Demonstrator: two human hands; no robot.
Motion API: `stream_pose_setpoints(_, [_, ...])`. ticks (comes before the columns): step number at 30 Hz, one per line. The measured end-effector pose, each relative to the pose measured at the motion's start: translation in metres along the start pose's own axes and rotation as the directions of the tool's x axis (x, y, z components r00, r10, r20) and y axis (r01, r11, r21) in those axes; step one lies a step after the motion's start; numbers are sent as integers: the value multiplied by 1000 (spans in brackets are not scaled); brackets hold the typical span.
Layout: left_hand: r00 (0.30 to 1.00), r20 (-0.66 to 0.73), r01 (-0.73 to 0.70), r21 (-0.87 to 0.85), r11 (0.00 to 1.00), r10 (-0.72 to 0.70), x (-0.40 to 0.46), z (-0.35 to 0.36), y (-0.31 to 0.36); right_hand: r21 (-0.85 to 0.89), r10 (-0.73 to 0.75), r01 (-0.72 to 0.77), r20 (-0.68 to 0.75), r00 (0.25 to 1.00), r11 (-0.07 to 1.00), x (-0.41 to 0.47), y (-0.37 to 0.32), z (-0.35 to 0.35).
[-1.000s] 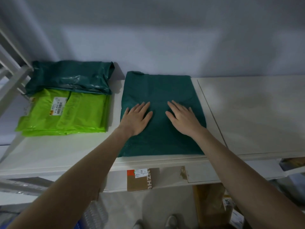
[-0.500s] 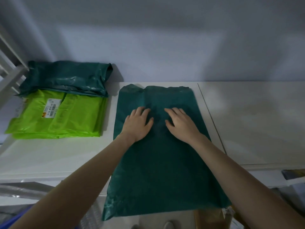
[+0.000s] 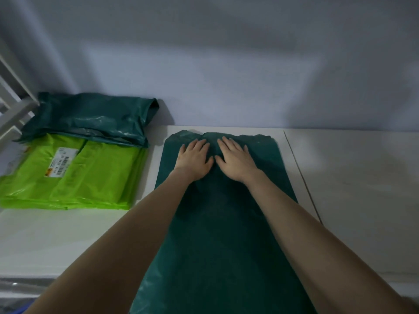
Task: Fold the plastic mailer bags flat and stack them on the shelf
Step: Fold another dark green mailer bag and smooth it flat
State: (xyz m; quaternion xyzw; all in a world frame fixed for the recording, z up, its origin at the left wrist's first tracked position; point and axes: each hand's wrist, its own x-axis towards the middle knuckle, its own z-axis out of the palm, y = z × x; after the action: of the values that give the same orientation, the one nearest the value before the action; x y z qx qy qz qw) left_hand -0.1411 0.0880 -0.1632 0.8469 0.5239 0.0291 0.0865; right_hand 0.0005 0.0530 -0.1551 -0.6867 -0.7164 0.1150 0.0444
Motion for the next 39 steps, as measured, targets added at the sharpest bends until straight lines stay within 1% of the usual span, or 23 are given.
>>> stream_pose_setpoints(2, [1000, 25, 1, -46, 999, 0, 1, 7, -1, 7, -4, 4, 7, 1000, 1000, 4, 0, 10])
stream_pose_setpoints(4, [1000, 24, 19, -79, 997, -17, -2, 15, -2, -7, -2, 2, -31, 1000, 1000, 3, 1, 22])
stream_pose_setpoints(8, [999, 17, 38, -50, 998, -38, -1, 17, -4, -20, 2, -3, -63, 998, 1000, 4, 4, 27])
stream_pose_setpoints(11, [995, -15, 93, -64, 994, -94, 0, 17, -9, -24, -5, 3, -93, 996, 1000, 4, 6, 26])
stream_pose_setpoints(14, [994, -7, 112, -39, 993, -112, 1, 16, -19, -6, -5, 5, -89, 996, 1000, 5, 12, 25])
stream_pose_setpoints(16, [993, 6, 120, -34, 992, -119, 1, 16, -24, 4, 48, -48, -85, 995, 999, 3, 30, 21])
stream_pose_setpoints(18, [982, -10, 187, -66, 980, -188, 2, 15, -29, -8, 123, -125, -103, 987, 992, -4, 56, 15])
stream_pose_setpoints(20, [968, -24, 248, -79, 965, -251, 3, 14, -35, -51, 164, -171, -121, 979, 984, -13, 77, 11])
stream_pose_setpoints(23, [967, -29, 252, -48, 966, -254, 4, 14, -39, -64, 173, -183, -136, 976, 981, -17, 85, 11])
stream_pose_setpoints(25, [966, -45, 253, -58, 966, -256, 4, 14, -39, -67, 168, -180, -150, 974, 981, -16, 84, 12])
stream_pose_setpoints(29, [962, -113, 237, -104, 966, -248, 4, 16, -38, -69, 167, -180, -167, 972, 981, -16, 85, 14])
stream_pose_setpoints(31, [961, -138, 215, -169, 962, -239, 3, 15, -39, -59, 197, -211, -185, 963, 976, -17, 85, 13])
stream_pose_setpoints(33, [958, -198, 153, -265, 952, -209, 1, 13, -39, -94, 209, -239, -254, 944, 966, -19, 81, 11])
stream_pose_setpoints(36, [947, -283, 31, -383, 923, -150, -5, 7, -41, -171, 162, -240, -373, 914, 956, -27, 72, 6])
stream_pose_setpoints(37, [946, -295, 5, -393, 919, -132, -9, 4, -42, -165, 175, -256, -394, 902, 952, -30, 71, 4])
stream_pose_setpoints(39, [948, -306, -42, -378, 925, -82, -17, -2, -45, -101, 261, -319, -375, 890, 942, -39, 70, 2])
